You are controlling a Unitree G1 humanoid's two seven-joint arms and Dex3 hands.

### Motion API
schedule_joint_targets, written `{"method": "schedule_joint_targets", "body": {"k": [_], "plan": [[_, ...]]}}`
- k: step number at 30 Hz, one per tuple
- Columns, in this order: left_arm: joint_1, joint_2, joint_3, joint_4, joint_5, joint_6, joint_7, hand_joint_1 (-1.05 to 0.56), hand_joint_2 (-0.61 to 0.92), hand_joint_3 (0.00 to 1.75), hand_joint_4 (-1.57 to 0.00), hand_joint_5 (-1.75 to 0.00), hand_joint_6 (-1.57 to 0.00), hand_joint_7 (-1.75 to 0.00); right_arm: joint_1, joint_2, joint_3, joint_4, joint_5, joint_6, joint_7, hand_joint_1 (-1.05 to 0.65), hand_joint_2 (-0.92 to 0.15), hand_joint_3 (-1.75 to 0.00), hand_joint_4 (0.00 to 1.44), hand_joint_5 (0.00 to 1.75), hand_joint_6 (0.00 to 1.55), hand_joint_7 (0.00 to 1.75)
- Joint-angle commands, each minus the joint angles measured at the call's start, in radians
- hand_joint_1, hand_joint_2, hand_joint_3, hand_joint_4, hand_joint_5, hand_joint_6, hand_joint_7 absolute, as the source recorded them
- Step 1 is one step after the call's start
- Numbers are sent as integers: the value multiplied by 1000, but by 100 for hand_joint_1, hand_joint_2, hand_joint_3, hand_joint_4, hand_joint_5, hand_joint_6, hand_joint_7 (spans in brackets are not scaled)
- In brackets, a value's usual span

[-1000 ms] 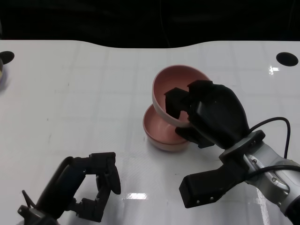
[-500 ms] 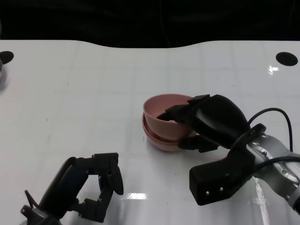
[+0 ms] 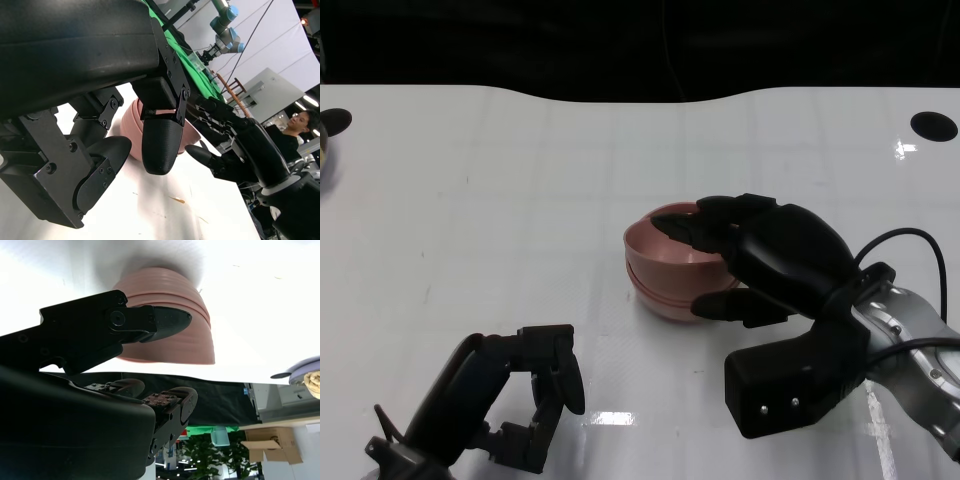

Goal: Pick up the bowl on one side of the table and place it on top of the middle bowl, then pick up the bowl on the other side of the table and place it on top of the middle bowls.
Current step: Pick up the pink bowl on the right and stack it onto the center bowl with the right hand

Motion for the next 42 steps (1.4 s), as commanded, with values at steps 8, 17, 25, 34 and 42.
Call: {"method": "schedule_joint_targets", "body": {"k": [8, 17, 25, 34, 42], "plan": [[6, 9, 6, -6, 3, 4, 4, 6, 19, 165, -94, -170, -92, -145, 98, -29, 6, -85, -49, 1, -48, -81, -92, -42, 24, 2, 25, 1], [4, 10, 7, -5, 6, 9, 3, 4, 20, 164, -94, -170, -92, -145, 141, -28, 23, -81, -77, 13, -38, -81, -92, -42, 25, 3, 26, 2], [3, 10, 6, 0, 2, 3, 1, 4, 21, 163, -93, -170, -91, -145, 140, -19, 23, -61, -59, 5, -47, -80, -92, -40, 24, 3, 18, 0], [-5, 11, 7, 14, 7, 1, 4, 3, 19, 164, -94, -169, -91, -145, 133, 6, 12, -37, -27, -33, -124, -75, -92, -36, 12, 0, 5, 0], [-1, 8, 7, 6, 8, 7, 3, 5, 20, 165, -94, -169, -92, -144, 185, -10, -24, -108, 0, -47, -148, -71, -92, -37, 11, 1, 8, 1]]}}
